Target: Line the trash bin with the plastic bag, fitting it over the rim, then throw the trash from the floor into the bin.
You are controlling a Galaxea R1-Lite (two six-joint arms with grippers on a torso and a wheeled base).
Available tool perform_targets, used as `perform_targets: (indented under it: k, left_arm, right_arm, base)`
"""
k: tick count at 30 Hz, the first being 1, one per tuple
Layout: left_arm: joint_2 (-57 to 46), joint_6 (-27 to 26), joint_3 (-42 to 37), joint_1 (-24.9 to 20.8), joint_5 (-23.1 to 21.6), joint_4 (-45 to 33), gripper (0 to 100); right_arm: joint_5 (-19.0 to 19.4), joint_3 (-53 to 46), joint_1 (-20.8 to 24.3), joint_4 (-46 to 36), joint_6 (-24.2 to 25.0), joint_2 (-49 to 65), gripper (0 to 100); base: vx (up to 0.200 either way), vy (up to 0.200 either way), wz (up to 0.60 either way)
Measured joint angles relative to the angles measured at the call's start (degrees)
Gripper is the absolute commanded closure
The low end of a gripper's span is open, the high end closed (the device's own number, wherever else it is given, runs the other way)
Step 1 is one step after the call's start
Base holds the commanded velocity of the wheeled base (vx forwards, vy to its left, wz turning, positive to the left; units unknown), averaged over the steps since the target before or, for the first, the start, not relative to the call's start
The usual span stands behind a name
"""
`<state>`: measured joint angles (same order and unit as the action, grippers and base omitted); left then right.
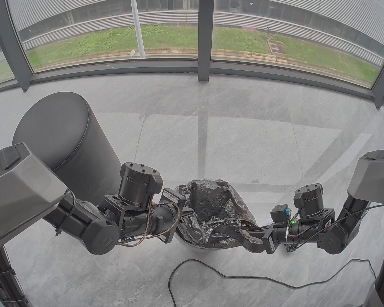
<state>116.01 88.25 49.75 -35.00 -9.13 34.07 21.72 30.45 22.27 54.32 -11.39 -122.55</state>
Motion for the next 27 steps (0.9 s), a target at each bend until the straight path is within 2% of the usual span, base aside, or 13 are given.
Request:
perform_targets:
  k: [4, 8, 9, 17, 23, 27]
  left_arm:
    - [0.0, -3.51, -1.29, -0.35, 0.02, 2.52, 100]
    - [-0.24, -11.36, -4.63, -0.46, -0.06, 7.19, 100]
    - [-0.4, -13.14, -5.85, -0.55, -0.34, 9.34, 100]
    - [-1.38, -27.03, -16.62, -1.44, -5.92, 24.28, 100]
    - [-0.9, -33.71, -19.41, -2.65, -10.79, 27.48, 100]
    - [0.06, -36.33, -19.68, -2.73, -11.69, 29.07, 100]
  right_arm:
    - [-0.02, 0.17, -0.69, 0.09, 0.04, -1.6, 100]
    - [0.02, 0.16, -1.55, 0.09, 0.09, -2.52, 100]
    - [0.0, 0.11, -1.74, 0.12, 0.09, -2.72, 0]
    - [-0.13, -0.79, -2.71, 0.94, 1.01, -4.16, 0]
    - [-0.13, -4.38, -2.73, 3.24, 1.12, -3.77, 0]
    - [-0.11, -5.12, -2.71, 3.9, 1.12, -2.86, 0]
  base:
    - [0.0, 0.0, 0.0]
    - [0.0, 0.0, 0.0]
    - [0.0, 0.0, 0.0]
    - [0.0, 0.0, 0.0]
    - [0.0, 0.0, 0.0]
    - [0.0, 0.0, 0.0]
